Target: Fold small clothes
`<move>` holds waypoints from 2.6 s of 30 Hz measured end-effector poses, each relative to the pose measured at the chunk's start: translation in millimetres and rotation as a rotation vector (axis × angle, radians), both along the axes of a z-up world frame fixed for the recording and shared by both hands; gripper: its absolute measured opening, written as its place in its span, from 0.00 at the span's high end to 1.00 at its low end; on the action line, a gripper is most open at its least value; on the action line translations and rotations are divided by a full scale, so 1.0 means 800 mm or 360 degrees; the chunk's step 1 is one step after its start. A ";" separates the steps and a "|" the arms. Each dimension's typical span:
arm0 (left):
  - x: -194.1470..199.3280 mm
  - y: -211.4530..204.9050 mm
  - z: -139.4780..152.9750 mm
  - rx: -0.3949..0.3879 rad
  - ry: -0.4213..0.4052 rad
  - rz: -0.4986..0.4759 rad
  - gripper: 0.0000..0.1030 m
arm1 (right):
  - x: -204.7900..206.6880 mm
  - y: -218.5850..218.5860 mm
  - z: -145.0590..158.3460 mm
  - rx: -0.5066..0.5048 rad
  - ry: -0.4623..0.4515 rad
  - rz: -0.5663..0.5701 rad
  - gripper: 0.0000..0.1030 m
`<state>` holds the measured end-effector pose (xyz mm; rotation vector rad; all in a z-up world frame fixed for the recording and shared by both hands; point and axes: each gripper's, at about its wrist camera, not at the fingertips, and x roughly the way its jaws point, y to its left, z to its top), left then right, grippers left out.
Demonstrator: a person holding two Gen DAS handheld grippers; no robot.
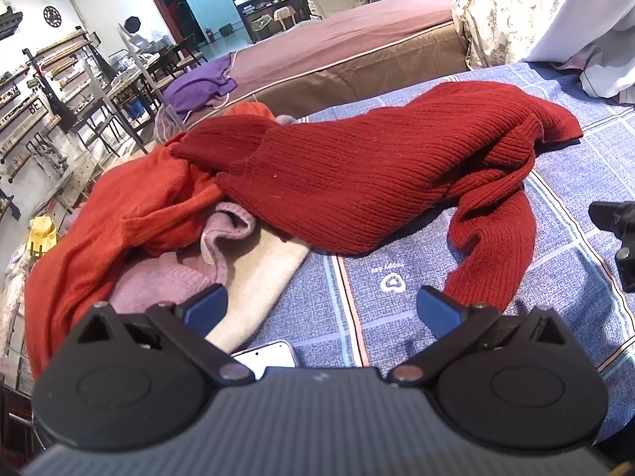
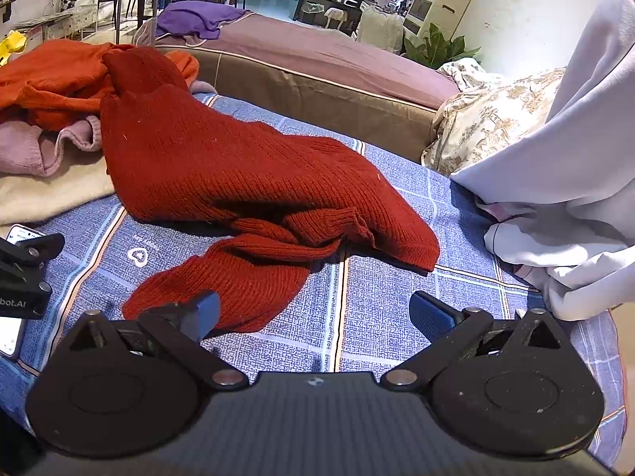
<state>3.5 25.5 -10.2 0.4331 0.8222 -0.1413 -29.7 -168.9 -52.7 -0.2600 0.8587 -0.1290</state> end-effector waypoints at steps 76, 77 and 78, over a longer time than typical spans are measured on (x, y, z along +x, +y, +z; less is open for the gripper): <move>0.009 -0.005 -0.072 0.0021 -0.0076 -0.0187 0.00 | -0.010 -0.044 -0.050 0.0322 -0.0179 -0.0061 0.00; 0.010 -0.006 -0.081 0.0065 -0.0075 -0.0213 0.00 | -0.013 -0.047 -0.058 0.0343 -0.0192 -0.0071 0.00; 0.012 -0.008 -0.089 0.0092 -0.0072 -0.0254 0.01 | -0.015 -0.050 -0.066 0.0361 -0.0194 -0.0074 0.00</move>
